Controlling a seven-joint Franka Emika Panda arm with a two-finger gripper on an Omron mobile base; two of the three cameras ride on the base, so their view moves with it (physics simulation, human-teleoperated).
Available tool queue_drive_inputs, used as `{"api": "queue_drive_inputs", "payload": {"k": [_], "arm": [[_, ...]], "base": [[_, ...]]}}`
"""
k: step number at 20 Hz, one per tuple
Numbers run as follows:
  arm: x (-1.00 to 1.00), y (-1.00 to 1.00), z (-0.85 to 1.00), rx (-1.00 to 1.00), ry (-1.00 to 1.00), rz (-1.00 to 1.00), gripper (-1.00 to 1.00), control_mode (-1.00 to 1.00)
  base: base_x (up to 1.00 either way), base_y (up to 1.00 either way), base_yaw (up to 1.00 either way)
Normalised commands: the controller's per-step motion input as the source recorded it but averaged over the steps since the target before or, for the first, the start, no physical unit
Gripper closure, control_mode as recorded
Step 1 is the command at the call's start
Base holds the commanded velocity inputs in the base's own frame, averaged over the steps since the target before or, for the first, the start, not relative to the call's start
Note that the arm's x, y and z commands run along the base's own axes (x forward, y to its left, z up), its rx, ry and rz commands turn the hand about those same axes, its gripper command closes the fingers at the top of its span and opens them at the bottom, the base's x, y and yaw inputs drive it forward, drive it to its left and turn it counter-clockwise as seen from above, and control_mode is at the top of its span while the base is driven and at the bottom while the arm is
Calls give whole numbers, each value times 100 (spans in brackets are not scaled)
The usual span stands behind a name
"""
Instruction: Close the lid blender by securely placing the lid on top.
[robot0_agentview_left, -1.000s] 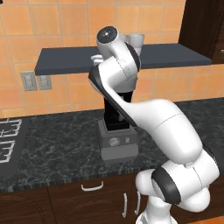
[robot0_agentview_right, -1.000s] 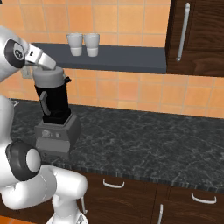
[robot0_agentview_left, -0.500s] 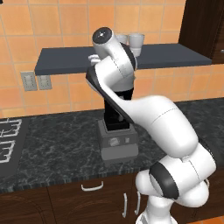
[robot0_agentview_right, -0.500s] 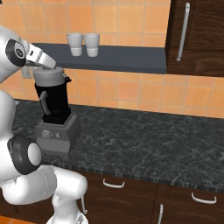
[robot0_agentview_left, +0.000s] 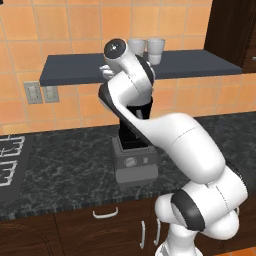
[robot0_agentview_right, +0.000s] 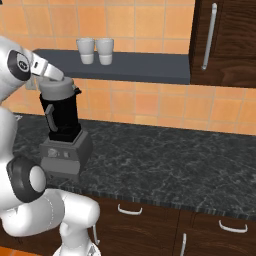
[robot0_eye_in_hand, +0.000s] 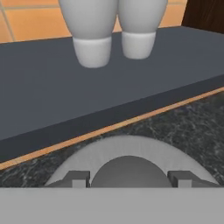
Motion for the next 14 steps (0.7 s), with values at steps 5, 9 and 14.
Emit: {"api": "queue_drive_inputs", "payload": {"k": [5, 9, 14], "arm": [[6, 0, -3, 0, -6, 0, 100, -100], [32, 0, 0, 1, -10, -1, 100, -100], [10, -6, -25, 0, -1, -4, 100, -100]], "base": [[0, 0, 0], [0, 0, 0], [0, 0, 0]]}}
